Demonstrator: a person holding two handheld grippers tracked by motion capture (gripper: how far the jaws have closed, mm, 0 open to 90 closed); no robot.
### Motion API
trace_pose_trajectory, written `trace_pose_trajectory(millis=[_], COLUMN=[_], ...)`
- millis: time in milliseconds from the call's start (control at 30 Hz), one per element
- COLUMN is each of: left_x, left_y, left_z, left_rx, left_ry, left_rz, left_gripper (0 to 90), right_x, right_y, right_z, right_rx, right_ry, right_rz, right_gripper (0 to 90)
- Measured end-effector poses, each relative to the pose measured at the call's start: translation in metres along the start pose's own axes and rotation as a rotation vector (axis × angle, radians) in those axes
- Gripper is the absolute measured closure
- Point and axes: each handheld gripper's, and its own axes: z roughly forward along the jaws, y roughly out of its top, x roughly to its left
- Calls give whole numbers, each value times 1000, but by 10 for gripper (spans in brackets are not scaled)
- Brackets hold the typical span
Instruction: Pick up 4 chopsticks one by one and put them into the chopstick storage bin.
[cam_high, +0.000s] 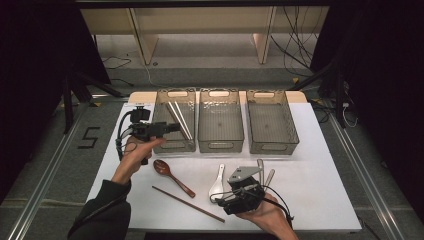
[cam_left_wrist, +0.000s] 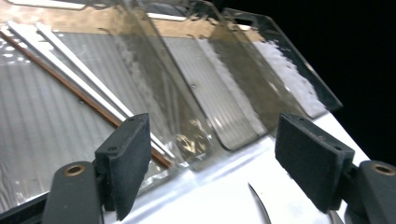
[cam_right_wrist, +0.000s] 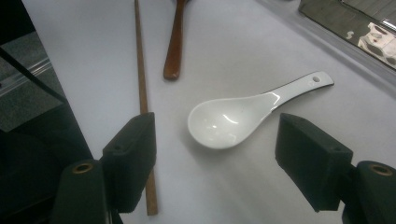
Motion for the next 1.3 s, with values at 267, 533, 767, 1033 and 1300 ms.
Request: trace_pose_trajectory(millis=[267,533,767,1033,1300], left_x=[-14,-23,-25,-22,-18], left_y=[-28,-50,-62,-72,-82], left_z=[-24,-38,-44,-43,-42], left_rx=[-19,-15,-7,6,22], left_ry=[-59,-68,-68,-71,-61], left_rz=[56,128,159,147,128], left_gripper=[239,207,191,188,186], right_x=[2,5,9,16,26], right_y=[2,6,8,11,10], right_z=[2,4,10,22,34], right_rx=[24,54,91,168,249], right_ry=[-3,2,4,14,37], right_rz=[-21,-34,-61,-99,-135], right_gripper=[298,296,297,330,412])
